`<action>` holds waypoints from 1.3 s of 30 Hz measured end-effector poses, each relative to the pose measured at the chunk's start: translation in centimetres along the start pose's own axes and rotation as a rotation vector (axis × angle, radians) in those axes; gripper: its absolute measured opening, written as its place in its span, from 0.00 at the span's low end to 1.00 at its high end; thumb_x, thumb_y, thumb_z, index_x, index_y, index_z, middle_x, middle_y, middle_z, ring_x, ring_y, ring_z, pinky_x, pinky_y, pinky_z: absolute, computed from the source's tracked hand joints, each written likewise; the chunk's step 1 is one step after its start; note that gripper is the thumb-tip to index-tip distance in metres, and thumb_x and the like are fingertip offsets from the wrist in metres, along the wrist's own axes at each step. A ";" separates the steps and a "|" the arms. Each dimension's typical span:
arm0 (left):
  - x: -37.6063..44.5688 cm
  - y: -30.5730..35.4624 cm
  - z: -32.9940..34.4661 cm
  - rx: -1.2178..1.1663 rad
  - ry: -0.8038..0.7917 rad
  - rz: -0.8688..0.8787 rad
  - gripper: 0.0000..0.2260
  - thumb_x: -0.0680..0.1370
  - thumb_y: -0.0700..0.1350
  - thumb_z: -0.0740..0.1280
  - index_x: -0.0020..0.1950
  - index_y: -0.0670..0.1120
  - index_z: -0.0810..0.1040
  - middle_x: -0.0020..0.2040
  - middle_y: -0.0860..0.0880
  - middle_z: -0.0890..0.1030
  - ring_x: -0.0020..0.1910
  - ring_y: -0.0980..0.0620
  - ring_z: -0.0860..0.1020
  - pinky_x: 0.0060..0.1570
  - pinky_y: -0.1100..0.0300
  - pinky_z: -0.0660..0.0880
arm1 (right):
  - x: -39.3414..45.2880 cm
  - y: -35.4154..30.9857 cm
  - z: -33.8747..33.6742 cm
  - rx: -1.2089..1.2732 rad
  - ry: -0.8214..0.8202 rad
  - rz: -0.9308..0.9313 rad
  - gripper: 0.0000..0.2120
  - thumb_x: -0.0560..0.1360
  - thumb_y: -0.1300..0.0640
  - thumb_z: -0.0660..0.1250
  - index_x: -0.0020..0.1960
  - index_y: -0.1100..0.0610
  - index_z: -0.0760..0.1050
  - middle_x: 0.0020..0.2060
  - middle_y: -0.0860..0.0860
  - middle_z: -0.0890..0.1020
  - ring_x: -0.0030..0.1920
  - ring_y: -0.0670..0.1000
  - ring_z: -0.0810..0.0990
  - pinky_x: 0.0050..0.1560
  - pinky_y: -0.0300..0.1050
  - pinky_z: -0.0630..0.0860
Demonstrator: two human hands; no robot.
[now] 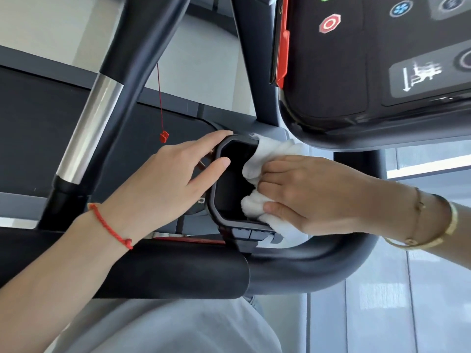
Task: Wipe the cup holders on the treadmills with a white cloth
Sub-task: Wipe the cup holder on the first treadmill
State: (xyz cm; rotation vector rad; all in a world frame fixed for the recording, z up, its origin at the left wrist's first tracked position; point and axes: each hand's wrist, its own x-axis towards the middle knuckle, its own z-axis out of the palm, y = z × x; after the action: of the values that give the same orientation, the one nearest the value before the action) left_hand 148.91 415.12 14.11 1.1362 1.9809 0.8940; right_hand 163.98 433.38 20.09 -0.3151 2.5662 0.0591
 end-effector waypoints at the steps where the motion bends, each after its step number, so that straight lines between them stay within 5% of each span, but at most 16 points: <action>1: 0.0 0.0 0.0 -0.003 0.006 -0.002 0.23 0.80 0.64 0.52 0.76 0.65 0.60 0.58 0.60 0.79 0.50 0.57 0.80 0.58 0.52 0.77 | 0.2 0.2 0.0 -0.001 0.000 -0.016 0.24 0.83 0.45 0.42 0.54 0.54 0.75 0.51 0.47 0.80 0.60 0.52 0.72 0.70 0.45 0.63; 6: 0.0 -0.1 0.0 0.002 0.002 0.002 0.23 0.80 0.64 0.52 0.76 0.65 0.61 0.56 0.59 0.80 0.47 0.56 0.81 0.56 0.53 0.77 | -1.3 0.9 -0.2 -0.018 0.026 -0.048 0.24 0.84 0.46 0.43 0.56 0.56 0.75 0.53 0.49 0.79 0.62 0.54 0.72 0.71 0.47 0.62; 12: 0.2 -0.2 -0.1 -0.001 0.005 0.003 0.24 0.79 0.64 0.53 0.75 0.64 0.62 0.61 0.60 0.78 0.57 0.59 0.78 0.62 0.53 0.75 | -2.8 -0.6 0.8 0.108 0.135 0.018 0.17 0.83 0.49 0.53 0.56 0.58 0.75 0.53 0.52 0.78 0.57 0.56 0.74 0.66 0.49 0.67; 19: 0.1 -0.3 0.0 0.008 0.023 0.013 0.24 0.80 0.63 0.54 0.77 0.63 0.61 0.62 0.60 0.78 0.57 0.60 0.77 0.61 0.60 0.73 | -0.6 -2.9 0.4 0.254 0.045 0.118 0.24 0.82 0.45 0.42 0.55 0.56 0.74 0.48 0.49 0.79 0.53 0.52 0.74 0.61 0.43 0.64; 24: 0.1 -0.5 0.2 -0.026 0.030 0.018 0.23 0.80 0.62 0.54 0.76 0.64 0.62 0.60 0.60 0.79 0.55 0.59 0.78 0.60 0.56 0.75 | 1.2 -4.0 0.4 0.534 0.075 0.182 0.20 0.82 0.44 0.45 0.50 0.55 0.70 0.39 0.46 0.74 0.42 0.48 0.68 0.50 0.40 0.61; 28: 0.3 -0.7 0.4 -0.020 0.036 0.017 0.22 0.80 0.62 0.55 0.75 0.66 0.63 0.56 0.60 0.79 0.51 0.57 0.80 0.44 0.67 0.71 | 1.0 -4.3 0.2 0.474 0.041 0.205 0.20 0.83 0.45 0.43 0.50 0.55 0.69 0.41 0.50 0.77 0.43 0.52 0.73 0.49 0.43 0.64; 32: 0.3 -0.7 0.2 -0.028 0.026 0.022 0.22 0.80 0.61 0.56 0.74 0.66 0.64 0.55 0.60 0.79 0.53 0.58 0.79 0.50 0.64 0.74 | -0.4 -3.8 -0.3 0.343 0.057 0.172 0.22 0.82 0.44 0.42 0.47 0.53 0.70 0.38 0.49 0.77 0.40 0.53 0.75 0.46 0.44 0.66; 35: 0.3 -0.8 0.2 -0.019 0.032 0.012 0.22 0.79 0.63 0.55 0.74 0.66 0.64 0.55 0.62 0.78 0.53 0.60 0.78 0.44 0.74 0.69 | -1.0 -3.2 -0.3 0.304 0.027 0.129 0.18 0.82 0.45 0.46 0.45 0.53 0.68 0.35 0.47 0.74 0.38 0.49 0.69 0.42 0.40 0.59; 39: 0.2 -0.8 0.3 -0.013 0.035 0.011 0.22 0.80 0.63 0.55 0.75 0.67 0.63 0.53 0.60 0.78 0.46 0.48 0.81 0.43 0.68 0.72 | -1.6 -2.1 0.2 0.276 0.079 0.080 0.15 0.82 0.46 0.54 0.45 0.54 0.70 0.36 0.46 0.72 0.39 0.47 0.66 0.46 0.34 0.55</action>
State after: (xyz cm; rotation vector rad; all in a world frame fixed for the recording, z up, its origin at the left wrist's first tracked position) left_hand 148.74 415.07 13.30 1.1328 1.9957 0.9372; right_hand 165.95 431.66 20.84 -0.1119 2.6209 -0.2813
